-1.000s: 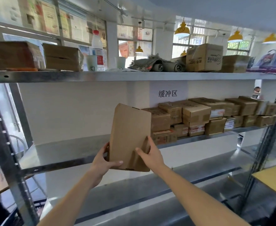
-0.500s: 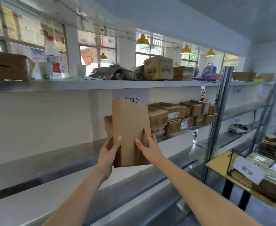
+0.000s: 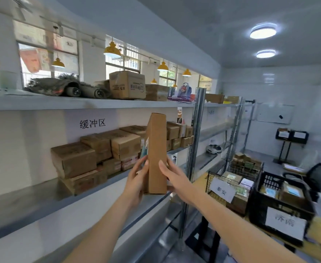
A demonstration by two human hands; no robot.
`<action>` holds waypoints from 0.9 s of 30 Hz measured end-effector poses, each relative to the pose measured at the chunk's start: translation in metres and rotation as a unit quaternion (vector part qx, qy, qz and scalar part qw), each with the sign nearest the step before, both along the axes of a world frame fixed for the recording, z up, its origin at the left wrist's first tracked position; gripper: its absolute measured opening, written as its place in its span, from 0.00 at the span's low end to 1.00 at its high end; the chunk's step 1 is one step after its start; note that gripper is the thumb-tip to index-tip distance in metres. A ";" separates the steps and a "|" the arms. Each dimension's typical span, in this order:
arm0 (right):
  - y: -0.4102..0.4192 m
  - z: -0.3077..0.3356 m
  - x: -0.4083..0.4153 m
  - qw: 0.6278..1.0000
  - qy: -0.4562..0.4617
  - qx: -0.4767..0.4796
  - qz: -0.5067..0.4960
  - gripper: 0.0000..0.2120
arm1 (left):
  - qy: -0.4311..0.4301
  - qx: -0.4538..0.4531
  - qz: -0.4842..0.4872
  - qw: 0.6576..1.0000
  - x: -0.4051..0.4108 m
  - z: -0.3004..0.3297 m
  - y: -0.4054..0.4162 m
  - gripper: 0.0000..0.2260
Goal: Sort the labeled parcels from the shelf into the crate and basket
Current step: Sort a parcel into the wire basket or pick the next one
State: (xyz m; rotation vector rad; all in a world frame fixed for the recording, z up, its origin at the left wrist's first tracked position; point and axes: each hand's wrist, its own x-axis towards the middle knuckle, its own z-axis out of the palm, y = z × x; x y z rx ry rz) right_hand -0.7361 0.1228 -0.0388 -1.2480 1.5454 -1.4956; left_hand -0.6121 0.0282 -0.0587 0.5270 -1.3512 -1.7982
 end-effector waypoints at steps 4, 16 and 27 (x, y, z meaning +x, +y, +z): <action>0.027 -0.004 -0.042 0.997 0.034 -0.010 -0.068 0.32 | 0.006 -0.026 -0.018 0.999 -0.050 -0.011 0.016 0.23; 0.058 -0.004 -0.174 0.965 -0.020 -0.026 -0.260 0.32 | -0.129 -0.141 -0.064 0.980 -0.197 -0.031 0.004 0.47; 0.084 -0.012 -0.340 0.966 0.036 0.030 -0.255 0.26 | -0.122 -0.093 -0.086 0.984 -0.335 -0.039 0.002 0.38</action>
